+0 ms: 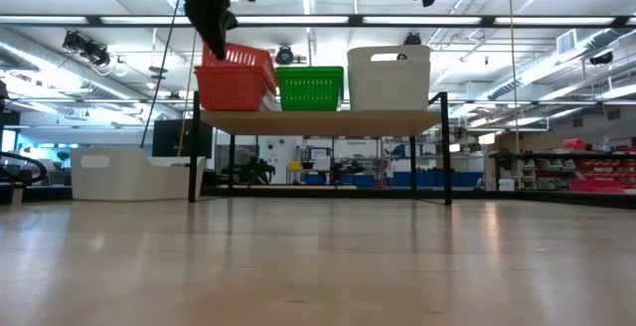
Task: Stack baskets on shelf by color
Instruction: Stack the orange bin on top of the stacked orange bins on the shelf, then stack the white bin on top of the stacked white bins on the shelf
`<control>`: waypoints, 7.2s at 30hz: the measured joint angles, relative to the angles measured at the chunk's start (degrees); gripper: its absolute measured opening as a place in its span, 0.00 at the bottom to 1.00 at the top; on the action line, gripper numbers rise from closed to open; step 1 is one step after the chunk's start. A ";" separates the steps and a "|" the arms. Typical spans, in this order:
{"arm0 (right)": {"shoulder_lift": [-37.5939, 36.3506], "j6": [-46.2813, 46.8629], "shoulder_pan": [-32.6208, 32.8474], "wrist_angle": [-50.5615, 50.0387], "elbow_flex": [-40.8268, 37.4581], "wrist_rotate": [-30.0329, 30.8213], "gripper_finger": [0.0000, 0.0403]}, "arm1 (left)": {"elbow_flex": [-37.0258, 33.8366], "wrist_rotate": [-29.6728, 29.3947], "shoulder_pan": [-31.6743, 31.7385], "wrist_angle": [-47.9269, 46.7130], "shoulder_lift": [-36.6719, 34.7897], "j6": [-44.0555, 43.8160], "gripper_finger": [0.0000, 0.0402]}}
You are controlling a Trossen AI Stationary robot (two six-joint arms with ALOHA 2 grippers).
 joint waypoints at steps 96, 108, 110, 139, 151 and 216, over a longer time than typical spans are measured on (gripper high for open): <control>0.00 -4.24 -0.77 4.42 0.00 -0.22 0.19 | -41.85 -14.11 -4.49 0.07 -17.68 -17.61 0.40; 0.00 -5.18 -1.74 5.08 0.00 -0.24 0.19 | -44.55 -21.53 -4.50 8.92 -17.70 -10.40 0.40; 0.00 -5.18 -1.73 4.69 0.00 -0.24 0.19 | -44.55 -20.52 -4.50 9.16 -17.69 -8.90 0.40; 0.00 -4.79 -0.61 4.26 0.00 -0.20 0.19 | -50.41 -16.24 -3.18 16.10 -17.66 -10.39 0.22; 0.00 -4.79 -0.64 4.26 0.00 -0.22 0.19 | -46.30 -6.83 -3.92 13.45 -17.57 -20.25 0.01; -5.34 39.37 25.30 -56.89 4.17 -1.27 0.19 | -7.85 -8.42 -39.32 55.22 25.38 -31.26 0.24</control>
